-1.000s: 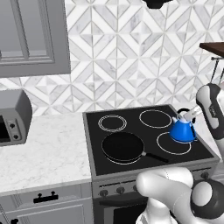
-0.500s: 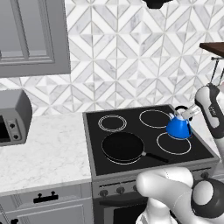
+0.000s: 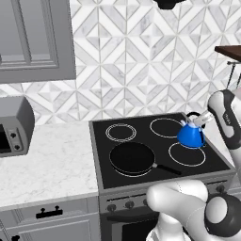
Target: Pick the kettle from the counter and place it on a stove burner. Then turn the burner on.
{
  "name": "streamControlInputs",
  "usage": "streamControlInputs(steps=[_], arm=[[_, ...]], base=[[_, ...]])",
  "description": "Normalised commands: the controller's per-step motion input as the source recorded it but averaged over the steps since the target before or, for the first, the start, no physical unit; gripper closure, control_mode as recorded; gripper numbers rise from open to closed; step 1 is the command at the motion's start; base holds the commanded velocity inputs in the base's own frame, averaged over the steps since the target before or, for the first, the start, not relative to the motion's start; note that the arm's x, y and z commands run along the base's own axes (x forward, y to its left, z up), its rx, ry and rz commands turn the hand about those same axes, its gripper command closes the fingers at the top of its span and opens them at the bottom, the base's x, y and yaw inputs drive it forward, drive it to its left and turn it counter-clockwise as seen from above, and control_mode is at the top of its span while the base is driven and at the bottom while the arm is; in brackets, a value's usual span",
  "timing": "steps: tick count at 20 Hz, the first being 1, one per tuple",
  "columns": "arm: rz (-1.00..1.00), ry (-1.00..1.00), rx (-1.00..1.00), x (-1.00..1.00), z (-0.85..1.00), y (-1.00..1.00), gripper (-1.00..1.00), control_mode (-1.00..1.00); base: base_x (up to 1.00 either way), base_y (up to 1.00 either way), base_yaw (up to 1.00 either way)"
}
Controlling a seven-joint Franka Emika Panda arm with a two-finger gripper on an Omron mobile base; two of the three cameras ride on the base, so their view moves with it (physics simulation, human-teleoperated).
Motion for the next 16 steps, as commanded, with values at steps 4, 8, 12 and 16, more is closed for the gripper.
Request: streamControlInputs(steps=[4,8,12,16], arm=[[0.0,0.0,0.0,-0.01,0.05,0.0,1.0,-1.0],[0.0,0.0,0.0,-0.14,-0.01,-0.19,1.0,-1.0],[0.0,0.0,0.0,-0.07,-0.13,-0.15,1.0,-1.0],[0.0,0.01,0.0,0.0,-0.28,-0.03,1.0,-1.0]], base=[[0.0,0.0,0.0],[0.0,0.0,0.0],[0.0,0.0,0.0],[0.0,0.0,0.0]])
